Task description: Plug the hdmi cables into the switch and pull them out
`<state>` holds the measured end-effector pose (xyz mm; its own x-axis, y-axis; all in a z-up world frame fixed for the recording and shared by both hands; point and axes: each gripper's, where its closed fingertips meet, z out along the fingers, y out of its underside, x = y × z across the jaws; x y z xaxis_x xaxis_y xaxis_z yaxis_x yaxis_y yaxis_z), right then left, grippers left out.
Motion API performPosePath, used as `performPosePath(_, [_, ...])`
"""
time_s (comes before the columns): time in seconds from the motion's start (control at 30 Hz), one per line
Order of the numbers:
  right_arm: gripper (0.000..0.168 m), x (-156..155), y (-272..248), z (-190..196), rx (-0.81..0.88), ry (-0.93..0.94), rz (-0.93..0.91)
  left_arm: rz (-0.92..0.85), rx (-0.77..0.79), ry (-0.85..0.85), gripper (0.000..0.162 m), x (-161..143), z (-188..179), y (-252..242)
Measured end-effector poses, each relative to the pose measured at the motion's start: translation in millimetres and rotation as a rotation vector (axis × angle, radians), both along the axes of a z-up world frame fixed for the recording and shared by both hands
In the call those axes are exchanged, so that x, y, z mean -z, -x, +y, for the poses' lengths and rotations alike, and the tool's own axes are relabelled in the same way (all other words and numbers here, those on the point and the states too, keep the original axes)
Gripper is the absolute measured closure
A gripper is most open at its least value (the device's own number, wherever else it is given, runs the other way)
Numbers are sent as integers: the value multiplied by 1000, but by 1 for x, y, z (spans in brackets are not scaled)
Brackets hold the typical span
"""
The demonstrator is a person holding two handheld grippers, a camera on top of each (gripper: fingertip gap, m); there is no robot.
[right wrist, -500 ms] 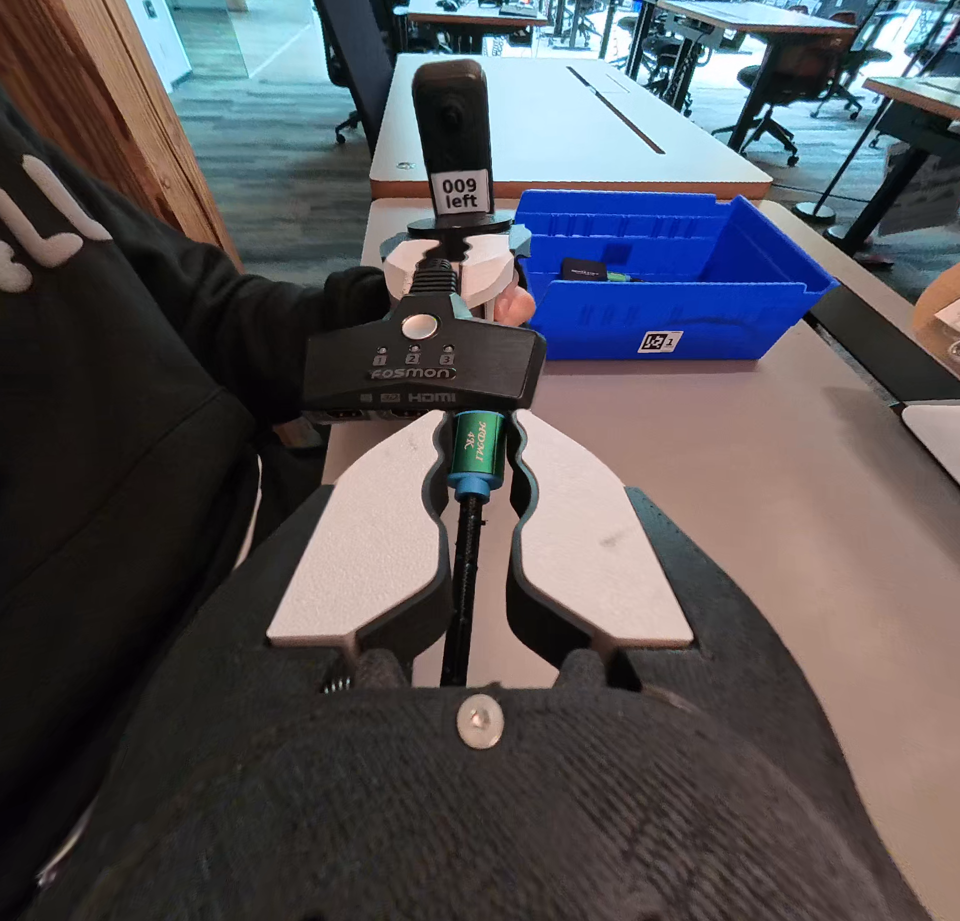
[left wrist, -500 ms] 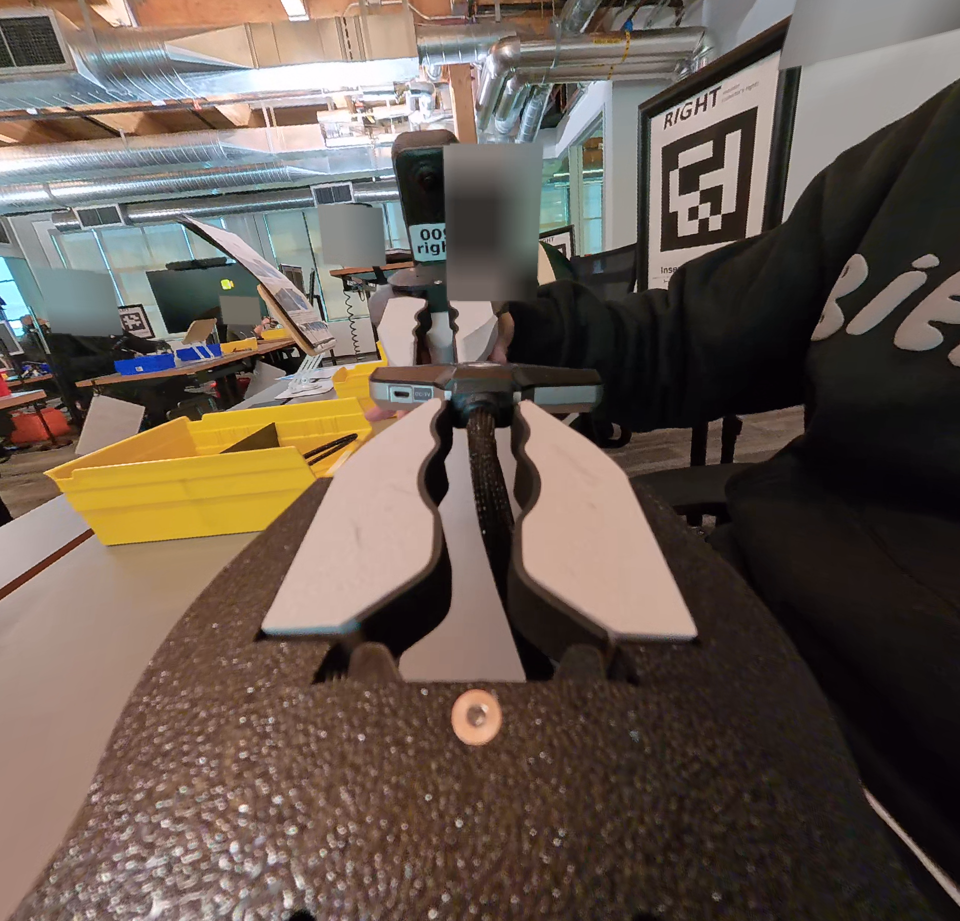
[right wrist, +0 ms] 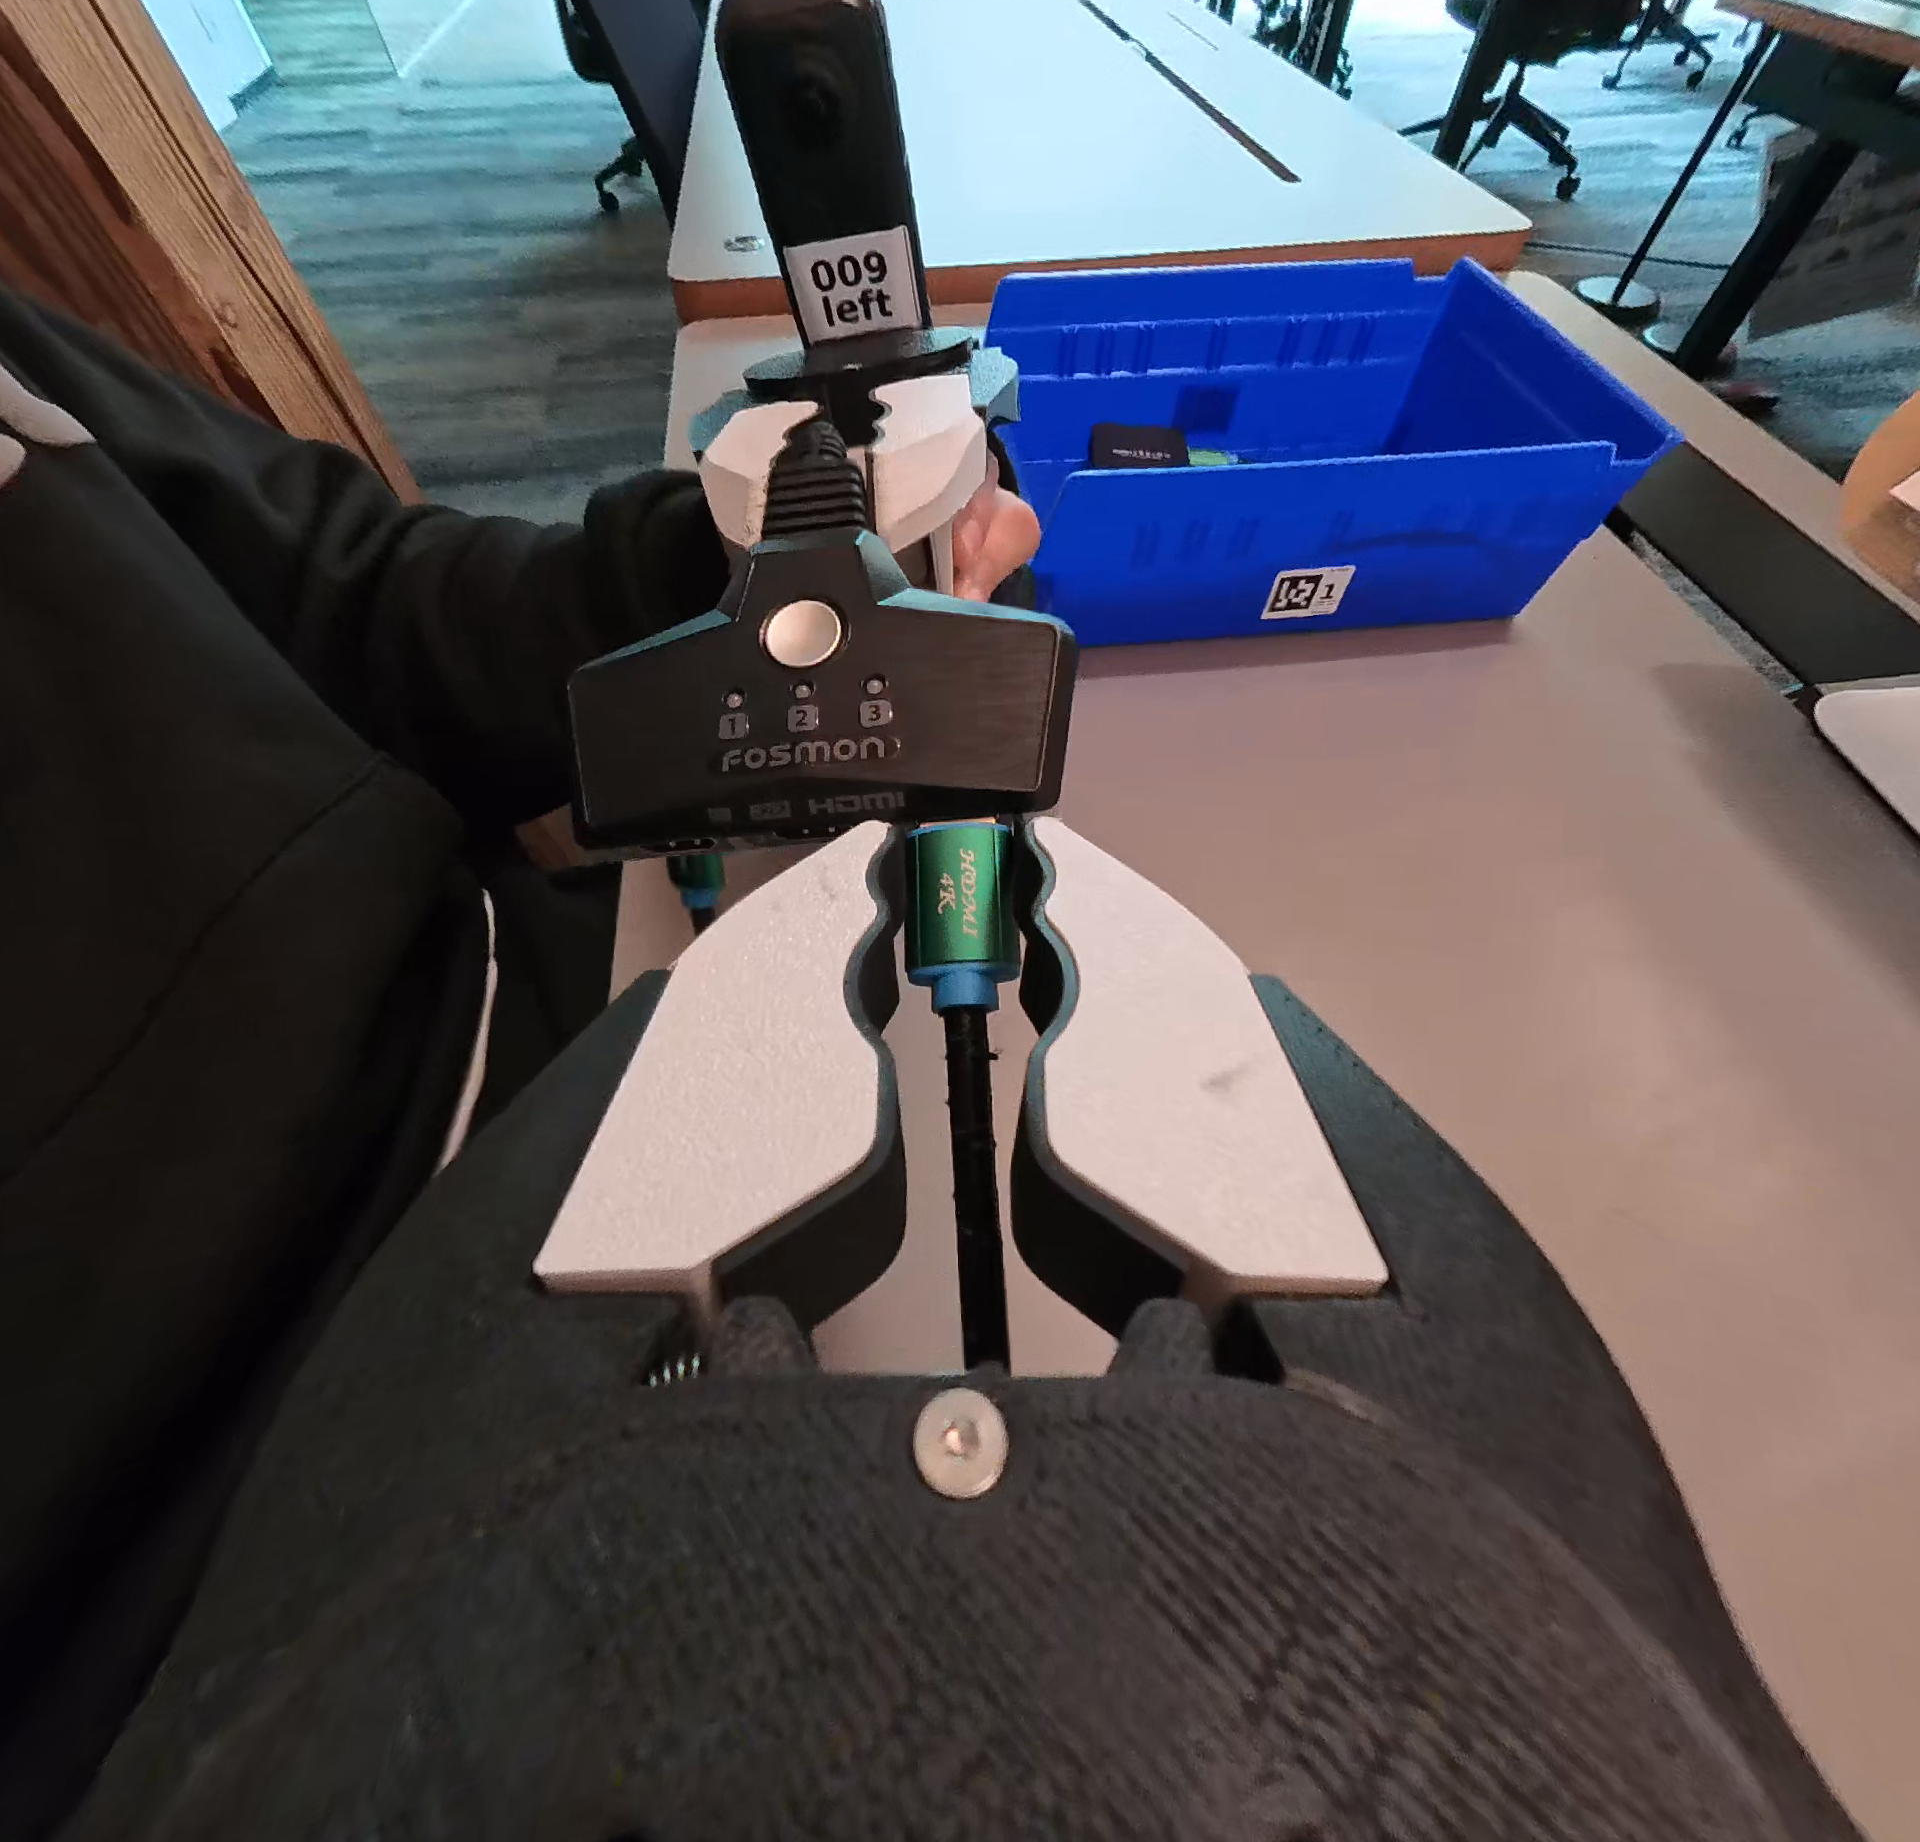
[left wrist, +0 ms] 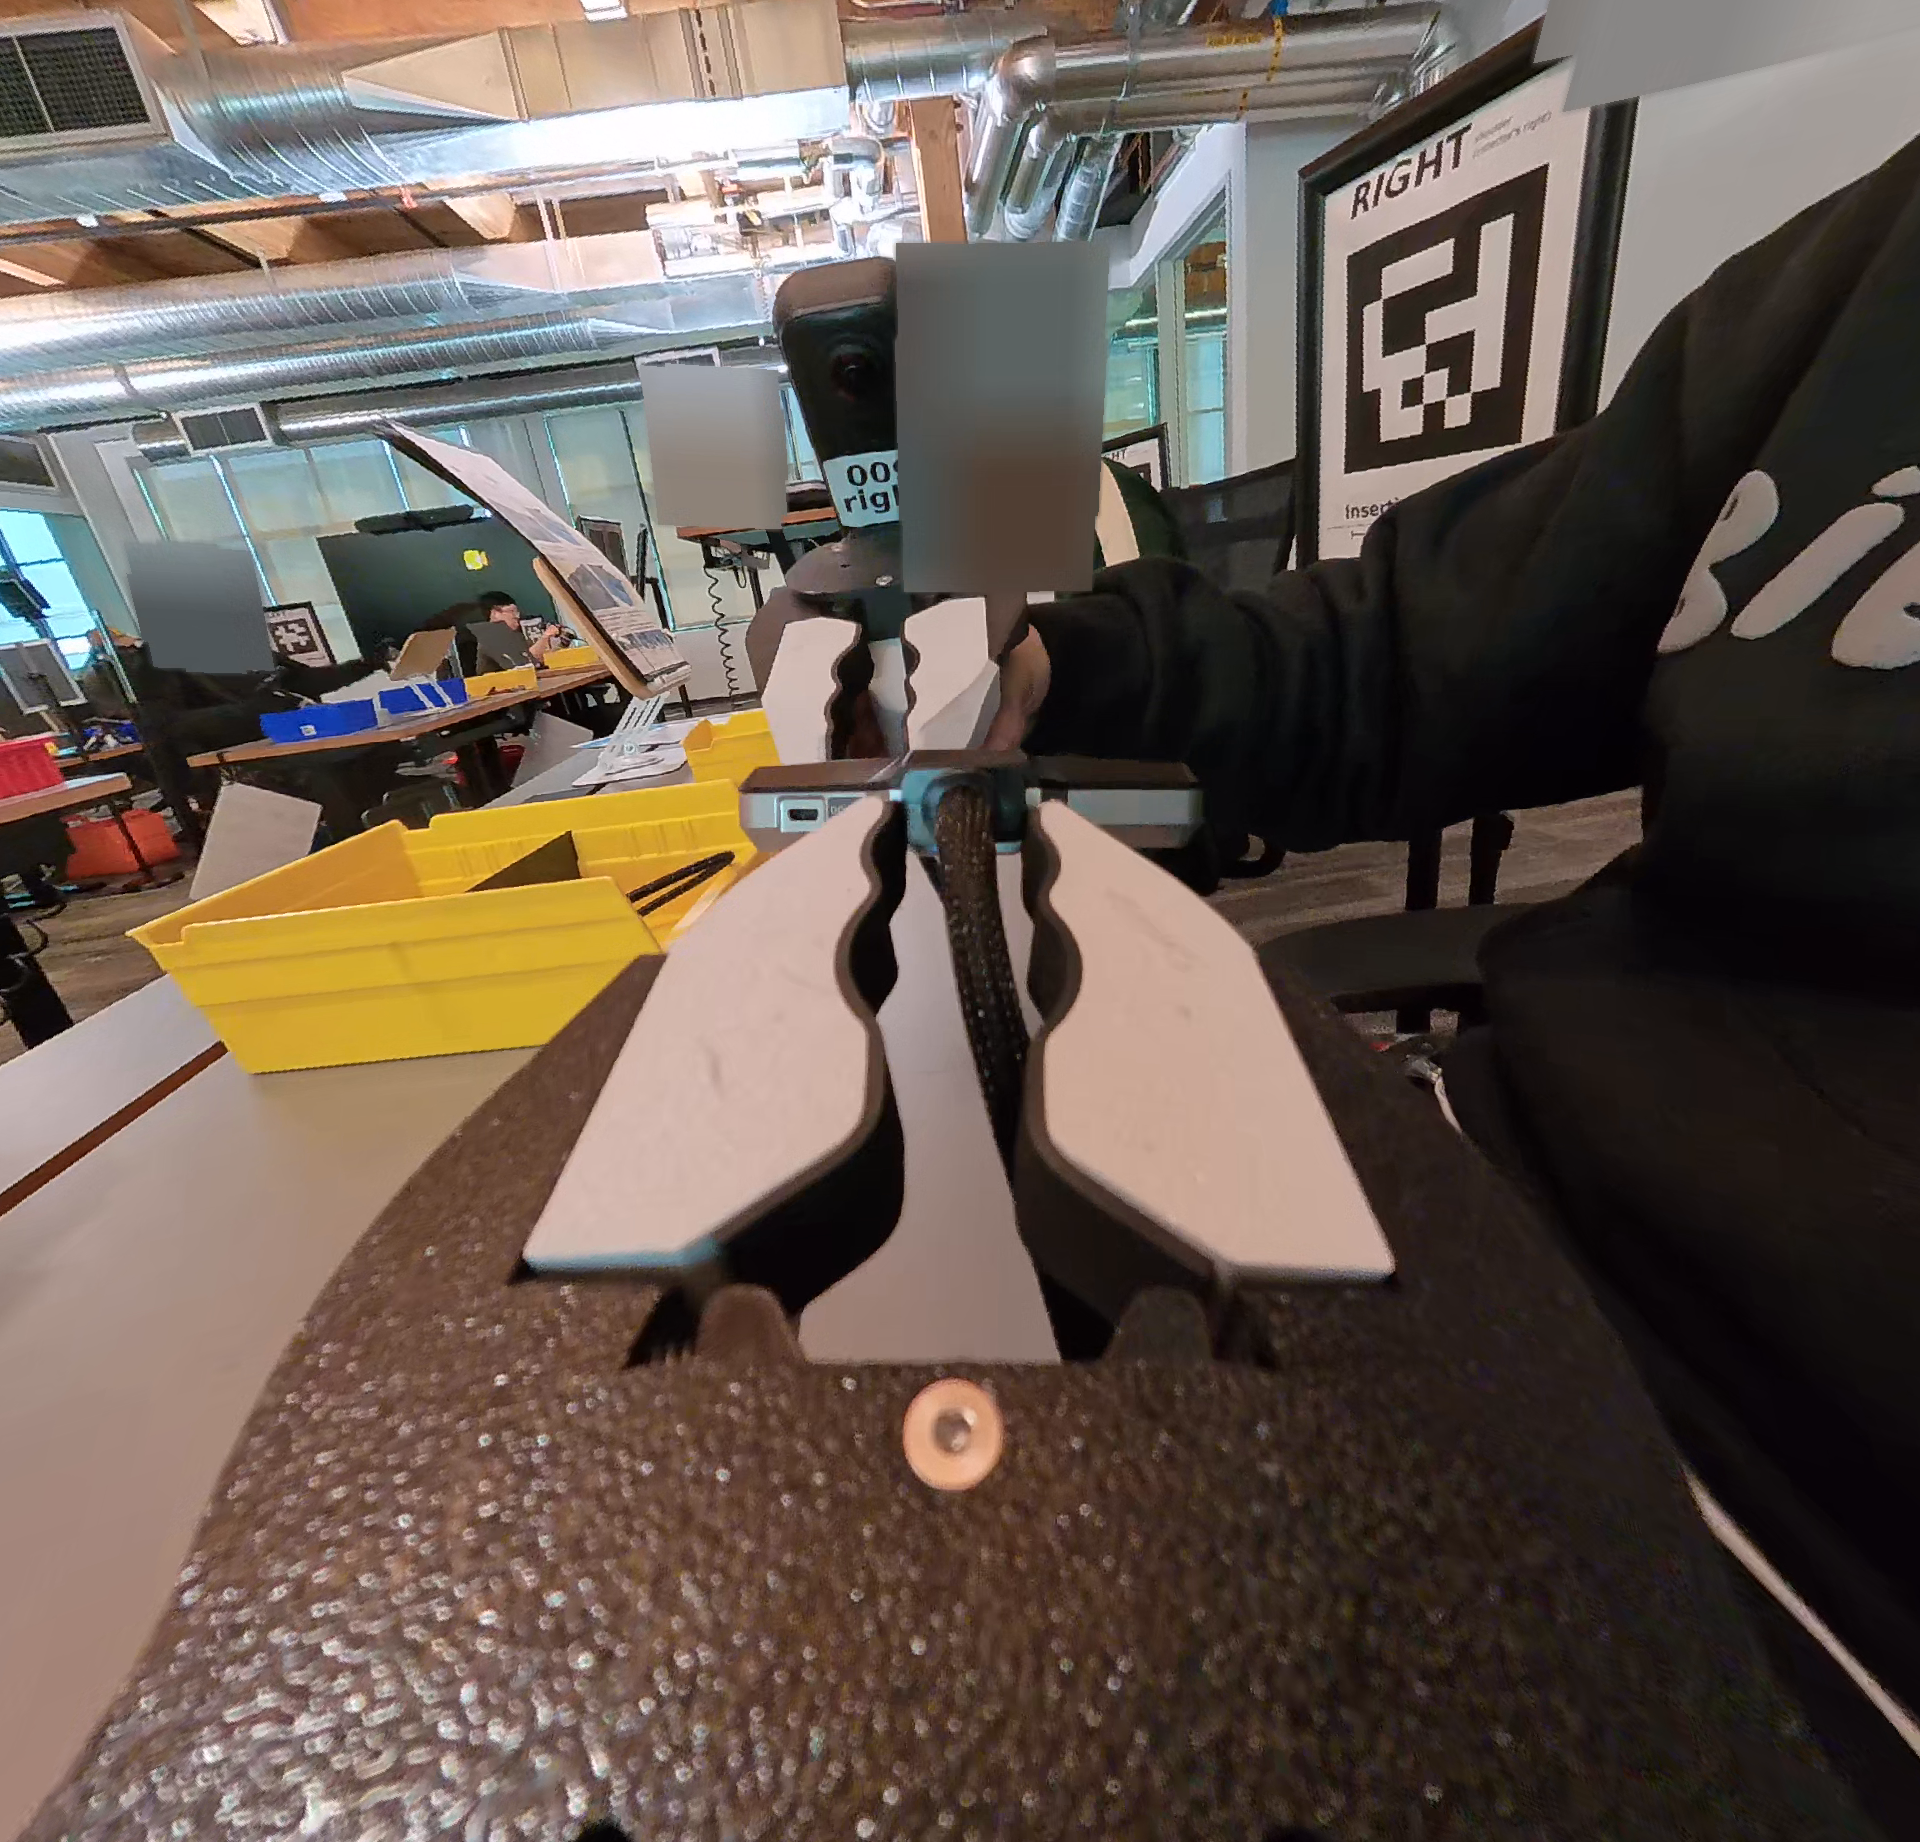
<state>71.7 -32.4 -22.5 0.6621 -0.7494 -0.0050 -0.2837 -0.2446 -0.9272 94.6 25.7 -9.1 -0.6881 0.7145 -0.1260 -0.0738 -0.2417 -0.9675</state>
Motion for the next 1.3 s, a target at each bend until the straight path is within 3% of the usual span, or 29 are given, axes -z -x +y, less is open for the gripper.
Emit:
performPosePath(0.3, [149,2,-3,-1,12,40,-55,-23,-14,-3,141,2,1,-2])
performPosePath(0.53, [148,9,0,-6,11,188,5,-79,-40,-30,141,7,-2,0])
performPosePath(0.77, [148,-4,7,-12,-28,367,-20,-144,-76,-73,141,12,-7,2])
performPosePath(1.3, [149,3,-6,-9,3,349,-71,-111,-90,-73,141,11,-6,-4])
